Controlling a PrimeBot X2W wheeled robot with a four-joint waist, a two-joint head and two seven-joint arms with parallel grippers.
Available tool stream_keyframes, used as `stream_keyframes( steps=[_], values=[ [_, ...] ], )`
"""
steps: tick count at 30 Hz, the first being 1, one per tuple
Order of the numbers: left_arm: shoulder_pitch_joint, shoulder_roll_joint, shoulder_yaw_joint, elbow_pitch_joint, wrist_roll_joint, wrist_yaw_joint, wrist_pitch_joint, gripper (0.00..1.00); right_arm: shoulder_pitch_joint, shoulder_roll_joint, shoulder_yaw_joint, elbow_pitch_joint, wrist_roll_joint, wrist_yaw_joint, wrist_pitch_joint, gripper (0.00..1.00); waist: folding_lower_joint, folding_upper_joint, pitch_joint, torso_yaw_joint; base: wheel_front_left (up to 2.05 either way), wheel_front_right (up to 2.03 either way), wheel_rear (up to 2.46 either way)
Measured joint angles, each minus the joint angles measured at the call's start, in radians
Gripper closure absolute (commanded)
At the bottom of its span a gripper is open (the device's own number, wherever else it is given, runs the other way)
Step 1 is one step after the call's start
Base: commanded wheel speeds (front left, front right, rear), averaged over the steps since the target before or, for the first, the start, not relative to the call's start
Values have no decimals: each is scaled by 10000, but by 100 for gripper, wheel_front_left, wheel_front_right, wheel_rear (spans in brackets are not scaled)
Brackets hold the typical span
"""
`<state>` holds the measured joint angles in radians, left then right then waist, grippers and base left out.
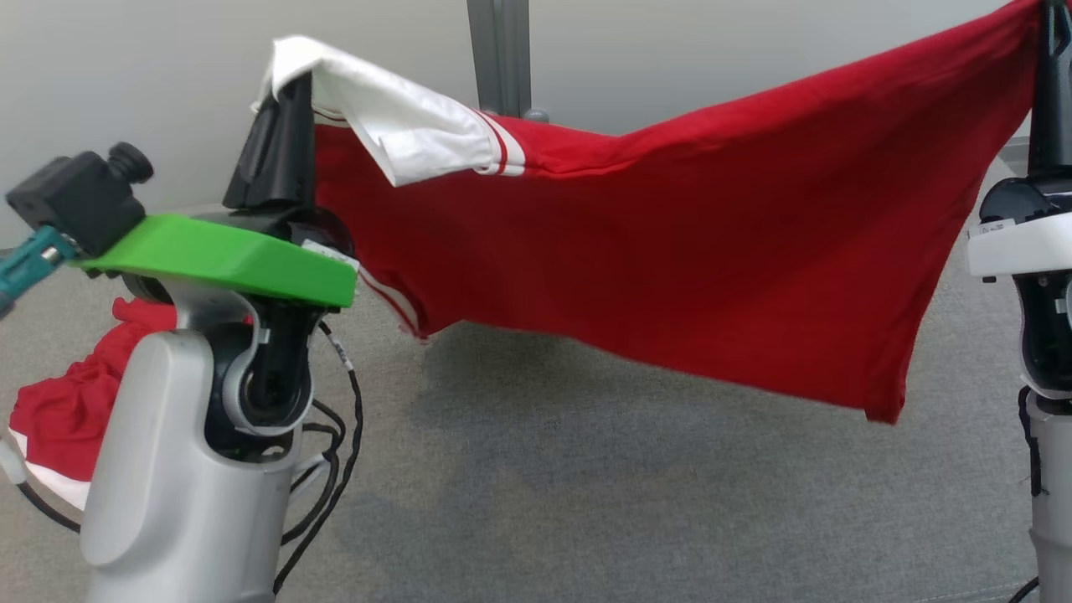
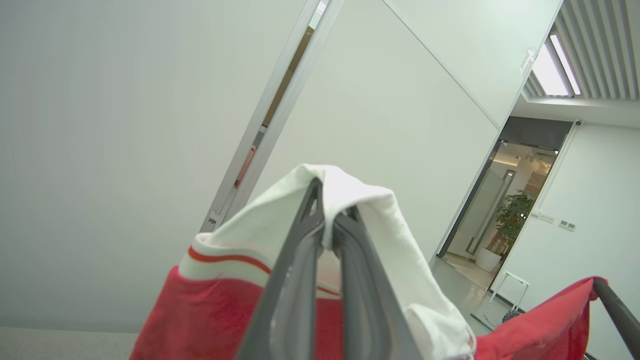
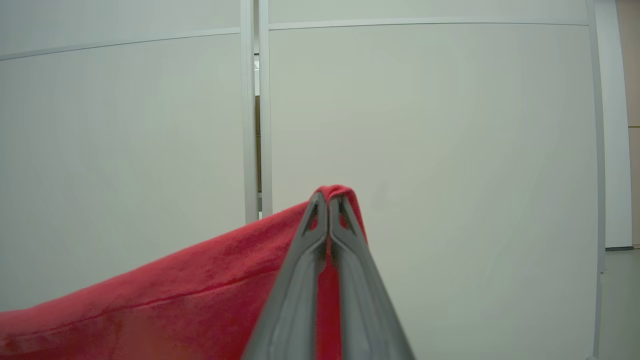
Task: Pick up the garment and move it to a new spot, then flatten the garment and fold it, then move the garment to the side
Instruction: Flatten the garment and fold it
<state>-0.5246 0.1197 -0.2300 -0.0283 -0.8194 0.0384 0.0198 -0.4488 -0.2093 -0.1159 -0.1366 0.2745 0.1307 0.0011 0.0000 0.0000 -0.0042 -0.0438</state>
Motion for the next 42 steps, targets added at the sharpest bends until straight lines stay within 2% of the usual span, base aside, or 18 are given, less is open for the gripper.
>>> stream_keyframes(
  steps=[6, 9, 11, 13, 16, 20, 24, 28, 31, 34, 37, 42],
  values=[
    [-206, -65, 489, -1446, -663, 986, 909, 100, -147, 366, -259, -1151, -209, 0, 1197, 100, 0, 0, 179, -50, 0, 0, 0],
    [-601, 217, 510, -1847, -700, 1367, 1555, 100, -315, 378, -222, -1333, -454, 0, 1588, 100, 0, 0, 473, -58, 0, 0, 0],
    [-1054, 510, 474, -1850, -514, 1452, 1931, 100, -600, 393, -182, -1241, -453, 0, 1722, 100, 0, 0, 717, -62, 0, 0, 0],
    [-1595, 550, 439, -1572, -640, 1528, 2355, 100, -1109, 408, -117, -918, -385, 0, 1831, 100, 0, 0, 1012, -68, 0, 0, 0],
    [-2781, 892, 374, -815, -518, 1555, 2865, 100, -2298, 309, 2, -79, -297, 0, 1860, 100, 0, 0, 1574, -84, 0, 0, 0],
    [-5049, 1304, 242, 546, 178, 1250, 2869, 100, -4679, -48, 330, 1588, -359, 4, 1193, 100, 0, 0, 2523, -135, 0, 0, 0],
    [-7383, 1229, 98, 2466, 535, 872, 2566, 100, -7190, -142, 579, 3908, -545, 0, 412, 100, 0, 0, 3571, -196, 0, 0, 0],
    [-9495, 1135, 140, 4470, 798, 307, 1739, 100, -9438, -163, 711, 5854, -1294, 4, -995, 100, 1, 0, 4557, -260, 0, 0, 0],
    [-10810, 1039, 75, 5659, 1200, -50, 671, 100, -10603, -353, 769, 7008, -1902, 4, -2084, 100, 0, 0, 5209, -288, 0, 0, 0],
    [-11580, 790, 186, 6646, 1273, -464, -405, 100, -11196, -387, 709, 7931, -2169, 6, -2497, 100, 1, 0, 5747, -286, 0, 0, 0],
    [-11690, 510, 188, 7545, 1076, -1003, -1001, 100, -11301, -268, 408, 8588, -2090, 4, -2598, 100, 1, 0, 6165, -254, 0, 0, 0],
    [-11047, 257, -77, 8583, 915, -1484, -1728, 100, -10104, 69, 631, 7520, -1118, 4, -2637, 100, 2, 0, 6571, -72, 0, 0, 0]
  ],
)
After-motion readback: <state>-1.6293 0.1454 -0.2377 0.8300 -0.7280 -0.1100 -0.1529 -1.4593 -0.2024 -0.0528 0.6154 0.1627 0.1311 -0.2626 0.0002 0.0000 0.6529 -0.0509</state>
